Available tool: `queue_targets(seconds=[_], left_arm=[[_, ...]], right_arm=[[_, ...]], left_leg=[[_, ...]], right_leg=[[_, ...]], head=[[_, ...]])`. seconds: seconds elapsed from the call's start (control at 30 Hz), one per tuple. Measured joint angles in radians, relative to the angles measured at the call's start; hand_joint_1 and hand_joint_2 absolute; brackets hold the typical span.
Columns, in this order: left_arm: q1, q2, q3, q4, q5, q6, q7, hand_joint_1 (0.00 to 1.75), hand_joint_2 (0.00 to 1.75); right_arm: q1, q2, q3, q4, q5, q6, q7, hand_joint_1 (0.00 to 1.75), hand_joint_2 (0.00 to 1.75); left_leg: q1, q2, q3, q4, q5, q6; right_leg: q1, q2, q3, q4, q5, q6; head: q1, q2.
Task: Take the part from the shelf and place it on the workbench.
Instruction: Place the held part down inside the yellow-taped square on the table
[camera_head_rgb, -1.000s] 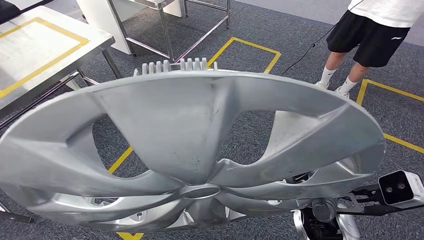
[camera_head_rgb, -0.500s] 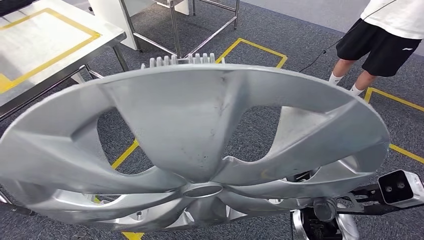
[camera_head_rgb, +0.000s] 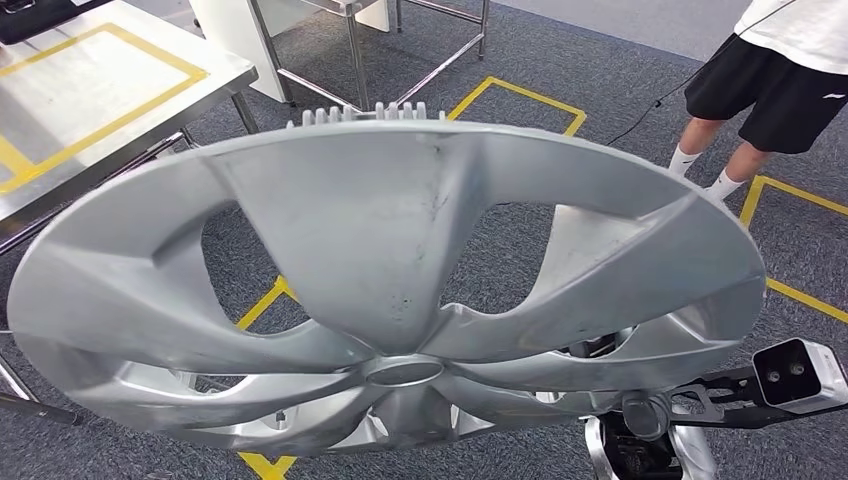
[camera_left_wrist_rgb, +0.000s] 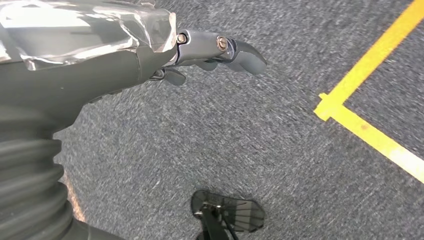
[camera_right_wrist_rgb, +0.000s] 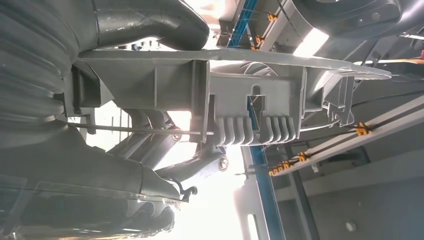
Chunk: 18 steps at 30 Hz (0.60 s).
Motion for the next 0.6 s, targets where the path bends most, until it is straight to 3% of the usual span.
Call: queue_targets(seconds=[0.03, 0.07, 0.1, 0.2, 0.27, 0.33, 0.4, 0.47, 0.53, 0.57, 0.6], left_arm=[[0.001, -0.003, 0.009, 0.000, -0.004, -0.001, 0.001, 0.00, 1.75], [0.002, -0.006, 0.016, 0.000, -0.006, -0.003, 0.002, 0.00, 1.75], [0.004, -0.008, 0.022, 0.000, -0.007, -0.004, 0.003, 0.00, 1.75], [0.005, -0.011, 0.041, 0.000, -0.021, -0.008, 0.004, 0.00, 1.75], [0.005, -0.013, 0.052, -0.001, -0.028, -0.010, 0.005, 0.00, 1.75], [0.009, -0.014, 0.062, -0.001, -0.037, -0.011, 0.006, 0.00, 1.75], [0.012, -0.017, 0.070, -0.003, -0.051, -0.010, 0.006, 0.00, 1.75], [0.012, -0.021, 0.076, -0.006, -0.064, -0.009, 0.006, 0.00, 1.75], [0.012, -0.027, 0.083, -0.009, -0.075, -0.009, 0.006, 0.00, 1.75], [0.013, -0.030, 0.087, -0.010, -0.081, -0.009, 0.006, 0.00, 1.75], [0.014, -0.032, 0.091, -0.011, -0.086, -0.010, 0.007, 0.00, 1.75]], right_arm=[[0.001, 0.000, 0.000, 0.000, 0.001, 0.000, 0.000, 1.71, 1.75], [0.001, 0.000, 0.000, 0.000, 0.002, 0.000, 0.000, 1.71, 1.75], [0.001, 0.000, 0.000, 0.000, 0.002, 0.000, 0.000, 1.71, 1.75], [0.001, 0.000, 0.000, 0.000, 0.002, 0.002, -0.002, 1.71, 1.75], [0.001, 0.000, 0.000, 0.000, 0.001, 0.004, -0.002, 1.71, 1.75], [0.001, 0.000, 0.000, 0.000, 0.001, 0.007, -0.003, 1.71, 1.75], [0.001, 0.000, -0.001, -0.001, 0.000, 0.009, -0.002, 1.71, 1.75], [0.002, 0.000, -0.002, -0.001, -0.001, 0.010, -0.002, 1.71, 1.75], [0.006, 0.000, -0.004, 0.000, -0.001, 0.010, 0.000, 1.71, 1.75], [0.008, 0.000, -0.004, 0.000, -0.001, 0.011, 0.001, 1.71, 1.75], [0.009, 0.000, -0.004, 0.000, -0.001, 0.011, 0.002, 1.71, 1.75]], left_leg=[[0.002, 0.001, -0.026, 0.048, -0.014, -0.002], [0.003, 0.003, -0.034, 0.061, -0.009, -0.003], [0.004, 0.008, -0.020, 0.029, 0.015, -0.003], [-0.001, 0.054, 0.087, -0.180, 0.102, 0.005], [-0.009, 0.066, 0.110, -0.231, 0.111, 0.015], [-0.009, 0.047, 0.112, -0.237, 0.117, 0.028], [-0.005, 0.027, 0.124, -0.251, 0.128, 0.041], [-0.004, 0.007, 0.130, -0.258, 0.136, 0.050], [-0.006, -0.018, 0.128, -0.257, 0.138, 0.053], [-0.006, -0.031, 0.128, -0.257, 0.138, 0.053], [-0.006, -0.045, 0.129, -0.256, 0.138, 0.053]], right_leg=[[0.001, -0.006, 0.000, 0.000, -0.001, -0.001], [0.001, -0.013, 0.001, 0.000, -0.002, -0.001], [0.001, -0.019, 0.002, 0.000, -0.003, -0.001], [0.005, -0.039, 0.009, 0.000, -0.007, 0.005], [0.008, -0.051, 0.012, -0.001, -0.009, 0.015], [0.006, -0.061, 0.014, -0.004, -0.010, 0.026], [0.004, -0.037, 0.004, 0.025, -0.028, 0.031], [0.002, 0.003, -0.045, 0.134, -0.077, 0.026], [0.001, 0.018, -0.112, 0.264, -0.120, 0.025], [0.001, 0.020, -0.128, 0.290, -0.122, 0.030], [0.000, 0.022, -0.123, 0.271, -0.107, 0.037]], head=[[0.000, 0.000], [0.000, 0.000], [0.000, 0.000], [0.000, 0.000], [0.001, 0.000], [0.000, 0.000], [0.003, 0.000], [0.006, 0.000], [0.007, 0.000], [0.007, 0.000], [0.007, 0.000]])
